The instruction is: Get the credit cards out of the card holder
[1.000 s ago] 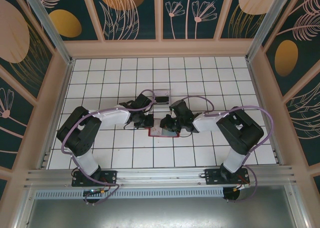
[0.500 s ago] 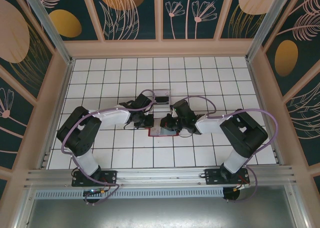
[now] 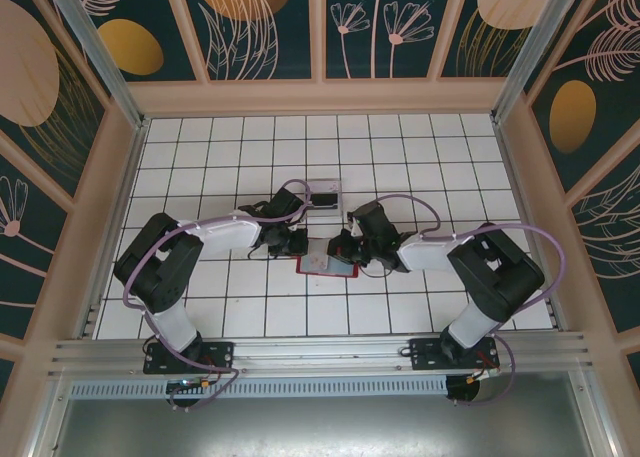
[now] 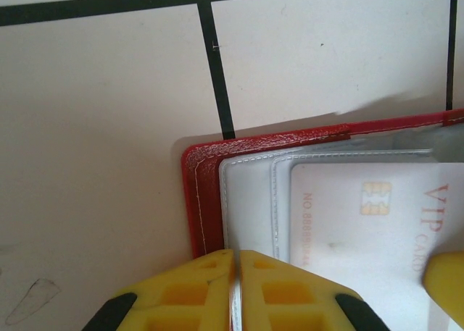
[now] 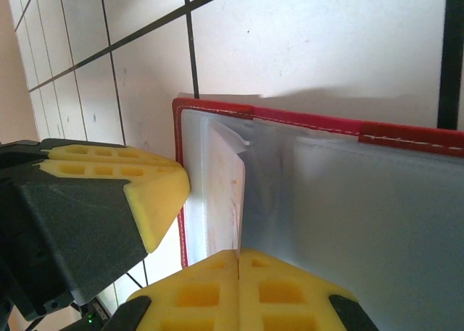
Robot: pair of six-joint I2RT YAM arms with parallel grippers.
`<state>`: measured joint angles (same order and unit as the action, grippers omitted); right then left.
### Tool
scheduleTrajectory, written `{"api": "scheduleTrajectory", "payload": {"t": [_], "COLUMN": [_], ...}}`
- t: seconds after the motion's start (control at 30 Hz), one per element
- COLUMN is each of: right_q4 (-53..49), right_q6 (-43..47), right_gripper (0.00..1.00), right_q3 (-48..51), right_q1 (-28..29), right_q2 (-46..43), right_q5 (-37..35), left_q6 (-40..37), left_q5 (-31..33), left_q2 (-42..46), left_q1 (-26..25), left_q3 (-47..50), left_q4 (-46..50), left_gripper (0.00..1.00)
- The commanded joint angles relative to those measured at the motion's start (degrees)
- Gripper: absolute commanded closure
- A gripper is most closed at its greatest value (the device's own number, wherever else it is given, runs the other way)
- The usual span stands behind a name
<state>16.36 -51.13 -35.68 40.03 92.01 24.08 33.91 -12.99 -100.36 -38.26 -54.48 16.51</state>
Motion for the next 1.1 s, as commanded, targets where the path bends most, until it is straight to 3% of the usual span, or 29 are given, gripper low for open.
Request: {"api": "scheduleTrajectory", "payload": {"t": [0.0,0.23,0.5,1.07], "right_q4": [-2.3,-1.0,2.1,1.8], "right_q6": [1.3,2.0,1.1,0.9], "right_gripper": [0.97,0.96,0.96,0.96], "right_q3": [0.9,-0.3,-1.8,-2.1], "right_q1": [-0.7,-0.7,0.0,0.1], "right_q2": [-1.7,1.2,5.5,6.1], "right_q5": [-1.3,1.3,3.7,3.5], "left_q6": [-0.1,0.7,1.3,3.0], "left_q5": [1.5,-0.8,-1.1,-5.1], "left_q2": [-2.3,-0.2,1.8,-0.1], "left_q1": [-0.3,-0.3,-0.8,-2.0], "left_q3": [0.0,-0.6,-0.9,-1.6], "left_q4": [4.1,2.9,3.2,-0.9], "left_gripper": [0.87,0.83,0.69,0.76]}}
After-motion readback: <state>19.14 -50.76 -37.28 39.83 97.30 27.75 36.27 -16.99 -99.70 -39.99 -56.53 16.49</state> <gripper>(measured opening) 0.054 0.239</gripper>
